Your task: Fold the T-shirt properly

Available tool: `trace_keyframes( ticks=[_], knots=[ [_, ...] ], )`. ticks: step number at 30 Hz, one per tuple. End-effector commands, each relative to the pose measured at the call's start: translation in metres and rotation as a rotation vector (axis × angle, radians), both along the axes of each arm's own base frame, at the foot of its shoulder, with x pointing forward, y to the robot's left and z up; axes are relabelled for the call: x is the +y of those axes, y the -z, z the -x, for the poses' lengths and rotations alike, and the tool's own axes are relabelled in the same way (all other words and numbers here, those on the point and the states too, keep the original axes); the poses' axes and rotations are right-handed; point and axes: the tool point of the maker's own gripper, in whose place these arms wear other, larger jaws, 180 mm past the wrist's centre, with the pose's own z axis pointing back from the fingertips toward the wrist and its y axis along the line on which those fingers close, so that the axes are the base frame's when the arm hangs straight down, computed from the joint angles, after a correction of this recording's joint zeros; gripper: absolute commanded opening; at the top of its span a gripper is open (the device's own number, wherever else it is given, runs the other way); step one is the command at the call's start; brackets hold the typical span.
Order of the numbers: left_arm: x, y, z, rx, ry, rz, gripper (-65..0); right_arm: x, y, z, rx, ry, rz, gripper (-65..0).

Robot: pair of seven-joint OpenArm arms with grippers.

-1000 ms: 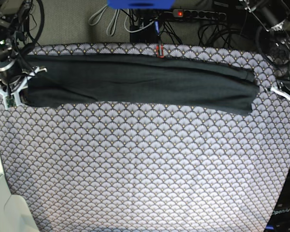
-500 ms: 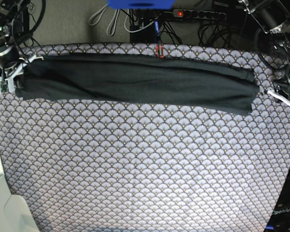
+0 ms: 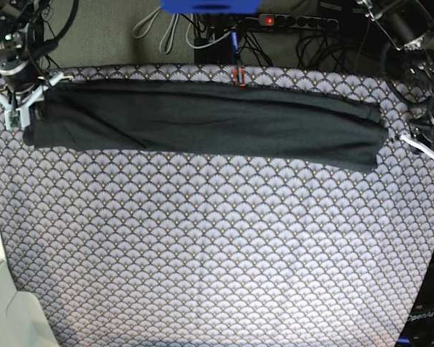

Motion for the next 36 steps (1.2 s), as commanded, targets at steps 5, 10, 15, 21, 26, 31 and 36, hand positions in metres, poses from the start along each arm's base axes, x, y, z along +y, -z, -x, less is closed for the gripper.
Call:
trace_keyframes(
  ticks=[5, 10, 15, 21, 26, 31, 36],
  knots=[
    [0.008, -0.017, -0.008, -0.043, 0.001, -0.031, -64.5, -0.003, -0.001, 0.004, -0.011, 0.003, -0.005, -65.0],
    [0.008, -0.017, -0.008, -0.040, 0.001, -0.031, -64.5, -0.020, 0.019, 0.019, 0.039, 0.066, -0.031, -65.0],
    [0.008, -0.016, -0.007, -0.038, 0.001, -0.032, -64.5, -0.032, 0.026, 0.020, 0.049, 0.103, -0.040, -65.0],
    [0.008, -0.015, -0.005, -0.033, 0.001, -0.032, -64.5, -0.034, 0.027, 0.020, 0.047, 0.111, -0.044, -65.0],
    [0.008, -0.015, -0.005, -0.032, 0.001, -0.032, -64.5, -0.033, 0.023, 0.010, 0.022, 0.111, -0.049, -65.0],
    [0.008, -0.015, -0.005, -0.032, 0.001, -0.032, -64.5, -0.033, 0.022, 0.008, 0.018, 0.109, -0.050, -65.0],
    [0.008, -0.015, -0.005, -0.032, 0.001, -0.032, -64.4, -0.033, 0.016, -0.002, -0.010, 0.106, -0.047, -65.0]
  ],
)
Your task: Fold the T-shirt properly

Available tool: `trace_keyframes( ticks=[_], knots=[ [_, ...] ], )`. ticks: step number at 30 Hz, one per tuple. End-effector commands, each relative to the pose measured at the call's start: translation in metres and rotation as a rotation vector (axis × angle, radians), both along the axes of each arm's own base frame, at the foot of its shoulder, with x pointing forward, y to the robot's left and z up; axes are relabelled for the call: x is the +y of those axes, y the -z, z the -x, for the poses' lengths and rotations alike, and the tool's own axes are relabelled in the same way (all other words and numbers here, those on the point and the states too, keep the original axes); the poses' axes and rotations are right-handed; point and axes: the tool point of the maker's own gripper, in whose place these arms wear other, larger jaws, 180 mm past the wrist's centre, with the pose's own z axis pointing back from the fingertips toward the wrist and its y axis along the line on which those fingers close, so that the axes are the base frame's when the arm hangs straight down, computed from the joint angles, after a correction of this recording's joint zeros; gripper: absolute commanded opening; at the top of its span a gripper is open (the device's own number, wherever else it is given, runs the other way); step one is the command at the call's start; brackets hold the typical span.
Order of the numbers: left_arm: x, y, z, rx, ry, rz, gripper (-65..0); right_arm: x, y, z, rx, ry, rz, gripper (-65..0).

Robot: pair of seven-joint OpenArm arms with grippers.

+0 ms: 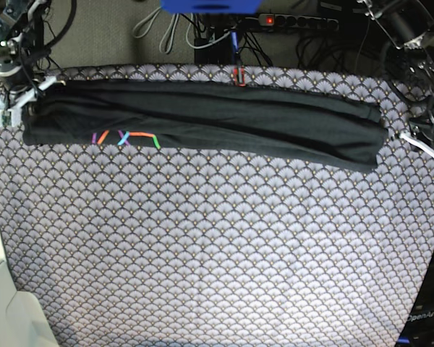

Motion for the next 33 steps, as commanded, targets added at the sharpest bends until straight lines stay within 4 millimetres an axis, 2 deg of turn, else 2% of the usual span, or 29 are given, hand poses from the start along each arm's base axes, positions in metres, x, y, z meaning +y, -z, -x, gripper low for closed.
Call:
trace_keyframes(
  ticks=[1, 7, 9, 15, 19, 23, 28, 29, 33],
  knots=[
    [0.008, -0.017, -0.009, -0.047, 0.005, -0.034, -64.4, -0.005, -0.011, -0.005, -0.034, -0.003, 0.020, -65.0],
    [0.008, -0.017, -0.009, -0.047, 0.005, -0.034, -64.4, -0.006, -0.010, -0.005, -0.031, 0.000, 0.021, -65.0],
    [0.008, -0.017, -0.008, -0.046, 0.004, -0.033, -64.4, -0.006, -0.010, -0.005, -0.029, 0.000, 0.021, -63.2],
    [0.008, -0.017, -0.009, -0.048, 0.004, -0.033, -64.4, -0.008, -0.008, -0.003, -0.023, 0.007, 0.018, -47.3],
    [0.007, -0.017, -0.009, -0.048, 0.004, -0.031, -64.4, -0.017, 0.009, 0.002, 0.023, 0.017, -0.005, -38.9],
    [0.007, -0.016, -0.009, -0.046, 0.004, -0.029, -64.4, -0.028, 0.019, 0.004, 0.042, 0.044, -0.024, -38.0],
    [0.007, -0.015, -0.008, -0.045, 0.003, -0.028, -62.7, -0.048, 0.007, 0.006, 0.017, 0.081, 0.013, -38.0],
    [0.007, -0.015, -0.008, -0.045, 0.003, -0.028, -61.3, -0.055, -0.002, 0.000, 0.001, 0.078, 0.036, -38.0],
    [0.007, -0.016, -0.010, -0.049, 0.003, -0.027, -56.4, -0.059, -0.011, -0.005, -0.015, 0.070, 0.059, -38.0]
  ],
)
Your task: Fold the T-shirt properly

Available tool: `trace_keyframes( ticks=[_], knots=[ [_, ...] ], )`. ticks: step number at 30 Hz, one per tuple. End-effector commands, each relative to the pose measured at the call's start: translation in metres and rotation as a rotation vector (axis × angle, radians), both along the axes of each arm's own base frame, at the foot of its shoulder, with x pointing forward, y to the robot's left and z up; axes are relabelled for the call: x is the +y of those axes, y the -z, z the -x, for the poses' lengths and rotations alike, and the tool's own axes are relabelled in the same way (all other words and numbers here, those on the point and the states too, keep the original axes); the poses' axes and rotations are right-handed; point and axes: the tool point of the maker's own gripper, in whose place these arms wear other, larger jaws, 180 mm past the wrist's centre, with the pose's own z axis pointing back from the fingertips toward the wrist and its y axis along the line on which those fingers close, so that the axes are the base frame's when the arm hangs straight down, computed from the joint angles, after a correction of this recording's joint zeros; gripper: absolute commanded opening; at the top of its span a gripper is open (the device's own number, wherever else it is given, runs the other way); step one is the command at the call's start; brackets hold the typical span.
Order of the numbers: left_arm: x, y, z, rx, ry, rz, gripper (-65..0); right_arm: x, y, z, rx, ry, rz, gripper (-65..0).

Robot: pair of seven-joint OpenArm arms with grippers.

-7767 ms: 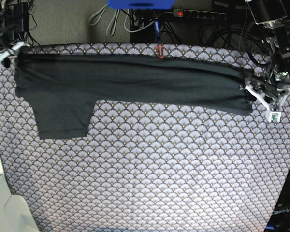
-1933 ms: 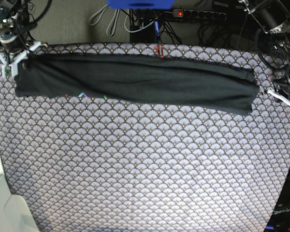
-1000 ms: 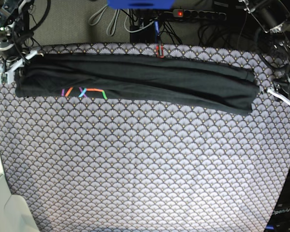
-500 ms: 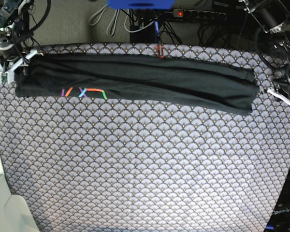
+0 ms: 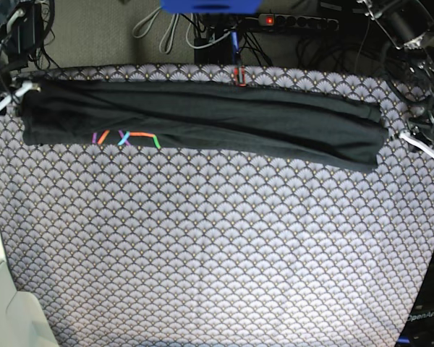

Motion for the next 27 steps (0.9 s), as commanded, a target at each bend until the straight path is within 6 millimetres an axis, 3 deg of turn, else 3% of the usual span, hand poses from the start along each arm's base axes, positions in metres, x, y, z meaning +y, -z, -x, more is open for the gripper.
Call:
trace_keyframes(
  ticks=[1, 7, 10, 14, 18, 22, 27],
  knots=[
    [0.007, -0.016, -0.010, -0.048, 0.003, -0.028, -55.6, -0.004, -0.014, -0.005, -0.035, -0.008, 0.028, -38.0],
    [0.006, -0.015, -0.009, -0.047, 0.004, -0.025, -52.7, 0.012, -0.050, -0.019, -0.122, -0.049, 0.093, -37.9],
    [0.005, -0.013, -0.007, -0.034, 0.004, -0.021, -50.0, 0.024, -0.056, -0.016, -0.108, -0.046, 0.100, -37.7],
    [0.003, -0.008, -0.001, 0.015, 0.003, -0.008, -43.8, 0.043, -0.040, -0.009, -0.049, -0.063, 0.058, -37.7],
    [0.003, -0.007, 0.000, 0.021, 0.003, -0.005, -42.3, 0.057, -0.009, -0.004, 0.010, -0.084, -0.018, -37.7],
    [0.001, -0.007, -0.001, 0.014, 0.005, 0.007, -42.1, 0.053, 0.014, -0.010, 0.047, -0.073, -0.073, -37.7],
    [-0.014, -0.012, -0.007, -0.036, 0.029, 0.110, -42.1, 0.044, 0.022, -0.014, 0.063, -0.065, -0.088, -37.7]
  ],
)
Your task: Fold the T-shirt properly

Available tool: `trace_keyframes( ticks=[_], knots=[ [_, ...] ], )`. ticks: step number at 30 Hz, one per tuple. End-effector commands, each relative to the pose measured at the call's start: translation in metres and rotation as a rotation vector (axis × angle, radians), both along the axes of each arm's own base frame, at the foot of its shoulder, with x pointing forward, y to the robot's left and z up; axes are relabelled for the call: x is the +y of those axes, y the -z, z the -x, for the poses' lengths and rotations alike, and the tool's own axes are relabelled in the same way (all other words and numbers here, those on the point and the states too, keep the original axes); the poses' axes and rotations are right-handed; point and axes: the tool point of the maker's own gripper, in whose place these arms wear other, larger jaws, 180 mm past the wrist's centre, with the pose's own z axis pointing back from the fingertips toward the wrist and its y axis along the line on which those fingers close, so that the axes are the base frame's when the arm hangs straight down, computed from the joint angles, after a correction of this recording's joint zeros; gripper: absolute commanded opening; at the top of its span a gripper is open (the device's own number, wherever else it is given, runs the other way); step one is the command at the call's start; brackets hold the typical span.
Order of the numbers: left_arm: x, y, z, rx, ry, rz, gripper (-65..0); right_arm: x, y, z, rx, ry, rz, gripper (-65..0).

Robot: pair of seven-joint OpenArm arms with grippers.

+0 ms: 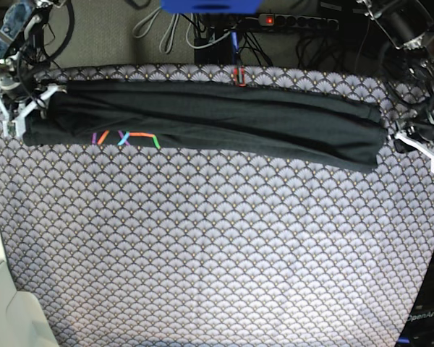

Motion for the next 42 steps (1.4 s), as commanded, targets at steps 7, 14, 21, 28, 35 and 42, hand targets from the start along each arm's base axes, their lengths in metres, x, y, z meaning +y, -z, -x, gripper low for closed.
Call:
trace_keyframes(
  ticks=[7, 14, 21, 28, 35, 42],
  knots=[
    [0.002, -0.021, -0.011, -0.065, 0.020, 0.026, -42.0, -0.006, -0.008, -0.006, -0.028, -0.002, 0.015, -37.7],
    [-0.001, -0.020, -0.011, -0.066, 0.022, 0.034, -38.8, -0.006, -0.008, -0.006, -0.028, -0.002, 0.015, -37.7],
    [-0.005, -0.017, -0.011, -0.065, 0.020, 0.046, -21.9, -0.006, -0.008, -0.006, -0.028, -0.002, 0.015, -37.7],
    [-0.036, -0.007, -0.022, -0.034, 0.121, 0.057, -21.7, -0.006, -0.008, -0.006, -0.028, -0.002, 0.015, -37.7],
    [-0.048, -0.003, -0.027, -0.036, 0.140, 0.071, -21.7, -0.006, -0.008, -0.006, -0.028, -0.002, 0.015, -37.7],
    [-0.048, 0.021, -0.018, 0.025, 0.113, 0.125, -21.7, -0.006, -0.008, -0.006, -0.028, -0.002, 0.015, -37.8]
  ],
)
